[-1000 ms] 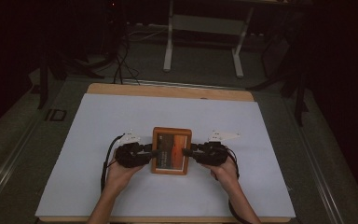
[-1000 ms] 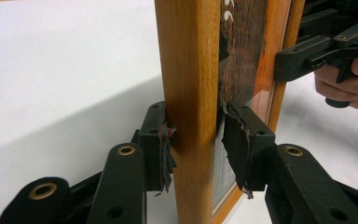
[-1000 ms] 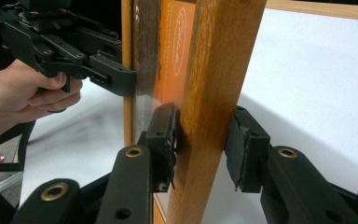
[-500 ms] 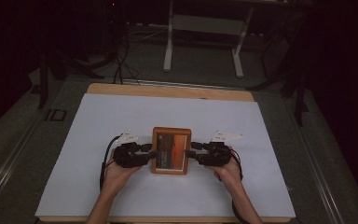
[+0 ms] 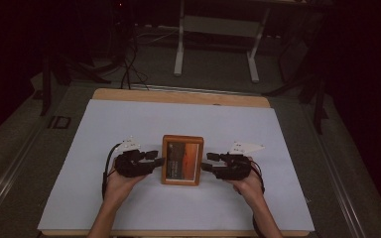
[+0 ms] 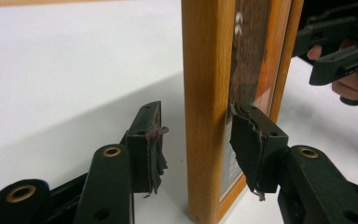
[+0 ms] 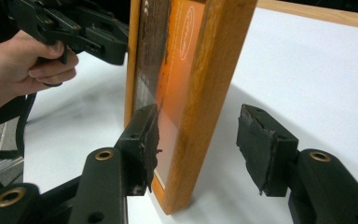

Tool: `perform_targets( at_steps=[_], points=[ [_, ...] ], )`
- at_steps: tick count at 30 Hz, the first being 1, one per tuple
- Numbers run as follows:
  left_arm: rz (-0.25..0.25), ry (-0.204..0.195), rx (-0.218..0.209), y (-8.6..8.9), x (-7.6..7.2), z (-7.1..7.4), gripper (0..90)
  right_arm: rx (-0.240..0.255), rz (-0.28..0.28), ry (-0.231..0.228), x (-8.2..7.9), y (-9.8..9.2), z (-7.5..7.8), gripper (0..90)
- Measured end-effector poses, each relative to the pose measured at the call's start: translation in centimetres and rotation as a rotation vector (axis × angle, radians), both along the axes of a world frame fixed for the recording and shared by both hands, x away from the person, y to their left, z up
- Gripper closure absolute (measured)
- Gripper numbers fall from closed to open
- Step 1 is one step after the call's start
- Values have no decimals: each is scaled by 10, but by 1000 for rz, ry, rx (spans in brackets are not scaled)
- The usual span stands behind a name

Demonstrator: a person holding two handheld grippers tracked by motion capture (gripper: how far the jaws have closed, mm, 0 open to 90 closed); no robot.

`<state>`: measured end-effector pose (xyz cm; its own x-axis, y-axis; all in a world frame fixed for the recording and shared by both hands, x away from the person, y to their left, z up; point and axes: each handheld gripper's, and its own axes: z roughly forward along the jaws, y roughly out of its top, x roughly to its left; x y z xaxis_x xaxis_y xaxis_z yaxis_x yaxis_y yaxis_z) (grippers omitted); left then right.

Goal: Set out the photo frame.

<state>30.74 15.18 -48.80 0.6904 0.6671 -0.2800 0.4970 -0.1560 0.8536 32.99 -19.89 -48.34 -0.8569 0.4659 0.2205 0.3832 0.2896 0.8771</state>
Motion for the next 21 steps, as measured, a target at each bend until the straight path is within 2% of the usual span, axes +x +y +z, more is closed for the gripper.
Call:
perform_targets(
  at_steps=[13, 18, 21],
  points=[
    [83, -7, -25, 29, -2, 11, 525, 17, -75, 4, 2, -25, 2, 470],
    [133, 2, 26, 36, -2, 8, 518, -1, -125, 6, 3, -39, 3, 470],
    [156, 22, 28, 40, 0, 6, 510, -23, -160, 13, 6, -47, 2, 470]
  ],
)
